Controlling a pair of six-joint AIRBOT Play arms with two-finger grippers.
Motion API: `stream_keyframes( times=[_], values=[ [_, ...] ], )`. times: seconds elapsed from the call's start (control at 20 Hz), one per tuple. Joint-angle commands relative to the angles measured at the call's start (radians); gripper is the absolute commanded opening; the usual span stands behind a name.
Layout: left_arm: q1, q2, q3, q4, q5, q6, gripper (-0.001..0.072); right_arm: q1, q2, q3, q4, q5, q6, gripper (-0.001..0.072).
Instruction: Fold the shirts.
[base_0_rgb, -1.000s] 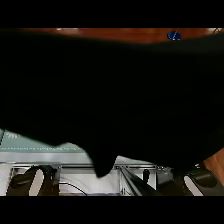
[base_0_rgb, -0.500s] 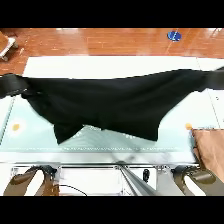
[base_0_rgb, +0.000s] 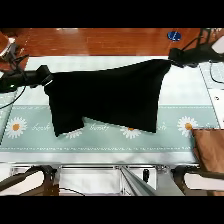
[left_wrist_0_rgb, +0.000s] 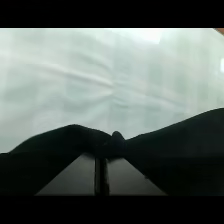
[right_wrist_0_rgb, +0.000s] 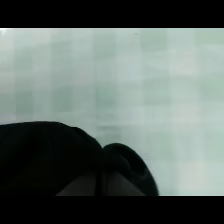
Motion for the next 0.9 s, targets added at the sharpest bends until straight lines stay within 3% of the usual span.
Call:
stream_keyframes(
  times=[0.0,0.05,0.1,0.15,0.3,0.45,0.55,0.7,0.85],
  values=[
    [-0.016,-0.155,0.091,-0.008,0.056,0.001,0.002,-0.029,-0.205,0.12,0.215,-0.015,-0.03,0.0074],
    [-0.016,-0.179,0.104,-0.008,0.035,0.003,0.0111,-0.029,-0.23,0.123,0.231,-0.002,-0.026,0.0298],
    [-0.011,-0.197,0.121,0.0,-0.016,0.03,0.0363,-0.029,-0.244,0.123,0.227,0.036,-0.033,0.0414],
    [0.006,-0.21,0.147,0.033,-0.102,0.084,0.0509,-0.035,-0.251,0.123,0.192,0.092,-0.046,0.0415],
    [0.134,-0.206,0.232,0.169,-0.291,0.039,0.0508,-0.113,-0.205,0.123,0.074,0.267,-0.048,0.0415],
    [0.311,-0.177,0.224,0.17,-0.429,0.039,0.0507,-0.226,-0.081,0.096,-0.037,0.395,-0.079,0.0414],
    [0.397,-0.18,0.16,0.17,-0.503,0.028,0.0507,-0.29,0.038,-0.03,-0.075,0.376,-0.09,0.0413],
    [0.443,-0.181,-0.001,0.169,-0.484,0.034,0.0507,-0.33,0.217,-0.351,-0.043,0.271,-0.111,0.0412],
    [0.443,-0.181,-0.101,0.067,-0.402,0.154,0.0507,-0.33,0.329,-0.601,0.065,0.207,-0.155,0.0412]
  ],
)
